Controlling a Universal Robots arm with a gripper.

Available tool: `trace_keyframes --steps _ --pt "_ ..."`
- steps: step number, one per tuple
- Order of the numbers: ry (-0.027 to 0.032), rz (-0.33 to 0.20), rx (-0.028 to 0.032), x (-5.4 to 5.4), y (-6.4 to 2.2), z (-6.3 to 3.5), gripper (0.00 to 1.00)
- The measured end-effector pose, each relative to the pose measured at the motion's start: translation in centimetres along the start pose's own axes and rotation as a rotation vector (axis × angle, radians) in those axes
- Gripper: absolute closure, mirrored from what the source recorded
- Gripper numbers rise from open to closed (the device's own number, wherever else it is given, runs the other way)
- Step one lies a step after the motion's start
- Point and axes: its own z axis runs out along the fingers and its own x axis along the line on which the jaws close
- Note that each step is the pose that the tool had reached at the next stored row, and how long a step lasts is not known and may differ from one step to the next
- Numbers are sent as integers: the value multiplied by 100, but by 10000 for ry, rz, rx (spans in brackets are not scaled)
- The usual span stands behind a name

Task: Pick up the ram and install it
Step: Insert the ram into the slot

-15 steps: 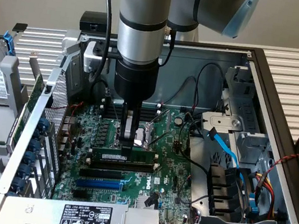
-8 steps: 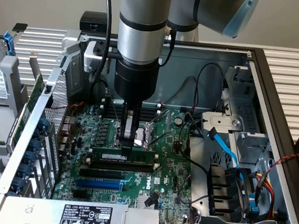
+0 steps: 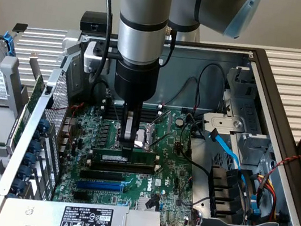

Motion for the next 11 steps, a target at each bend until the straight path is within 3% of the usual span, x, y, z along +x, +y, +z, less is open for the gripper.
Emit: trace_keyframes --steps 11 --pt "-5 1 10 -1 5 17 88"
